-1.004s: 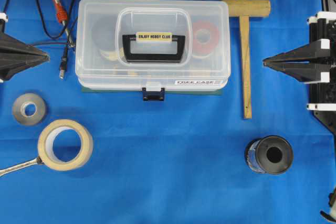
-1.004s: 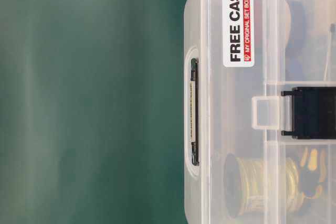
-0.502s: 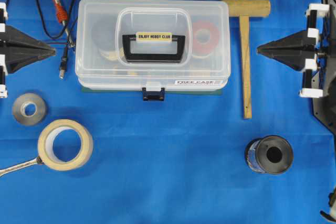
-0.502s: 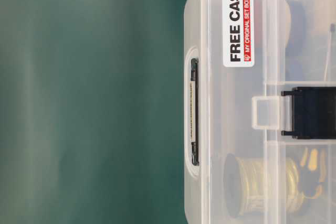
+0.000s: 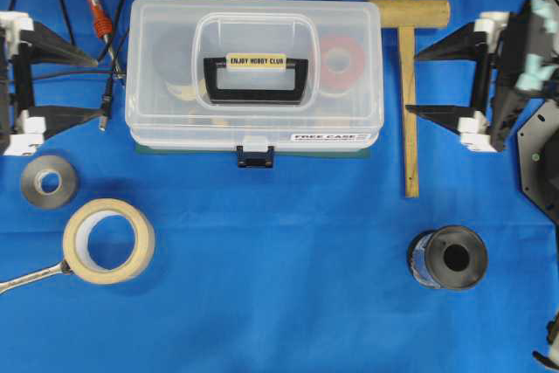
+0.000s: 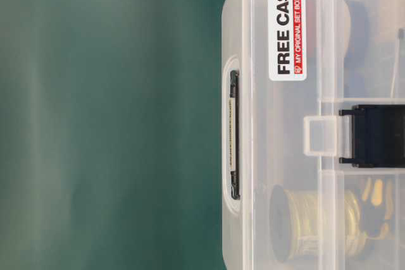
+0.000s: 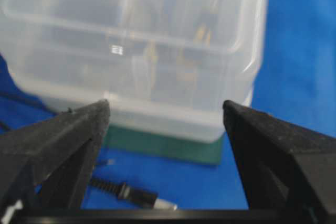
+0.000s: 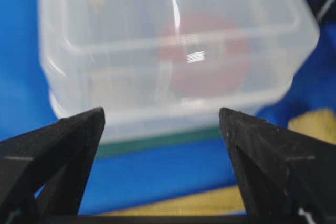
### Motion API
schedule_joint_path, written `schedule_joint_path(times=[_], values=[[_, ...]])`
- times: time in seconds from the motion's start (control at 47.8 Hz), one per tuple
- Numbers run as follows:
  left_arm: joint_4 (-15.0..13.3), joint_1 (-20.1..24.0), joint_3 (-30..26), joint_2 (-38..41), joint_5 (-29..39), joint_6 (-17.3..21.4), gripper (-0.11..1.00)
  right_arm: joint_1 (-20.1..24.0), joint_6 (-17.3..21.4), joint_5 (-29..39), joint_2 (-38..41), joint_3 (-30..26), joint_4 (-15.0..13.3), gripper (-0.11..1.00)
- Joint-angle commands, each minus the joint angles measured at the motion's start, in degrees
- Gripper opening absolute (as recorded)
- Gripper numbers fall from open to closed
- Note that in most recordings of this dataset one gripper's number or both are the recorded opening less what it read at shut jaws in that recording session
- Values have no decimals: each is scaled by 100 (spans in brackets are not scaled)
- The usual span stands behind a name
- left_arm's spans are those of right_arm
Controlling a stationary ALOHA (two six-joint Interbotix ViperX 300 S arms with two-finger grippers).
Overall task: Open the tool box with both arms.
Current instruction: 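Move both grippers inward to the front corners of the box lid, then lift the lid upward and back with both grippers, swinging it open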
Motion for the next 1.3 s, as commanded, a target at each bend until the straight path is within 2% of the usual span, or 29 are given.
schedule_joint_path(times=[0.0, 0.335, 0.565, 1.276], values=[[-9, 53, -105, 255, -62, 18, 81, -26, 9, -35, 264, -114, 18, 84], [-9, 70, -264, 879, -703, 88, 81, -35, 9, -325, 879, -316, 18, 85], [-9, 70, -360, 1099, -791, 88, 81, -26, 9, -466, 1125, -519, 9, 85], [-9, 70, -396, 905, -861, 97, 81, -26, -9, -387, 1090, -949, -9, 85]])
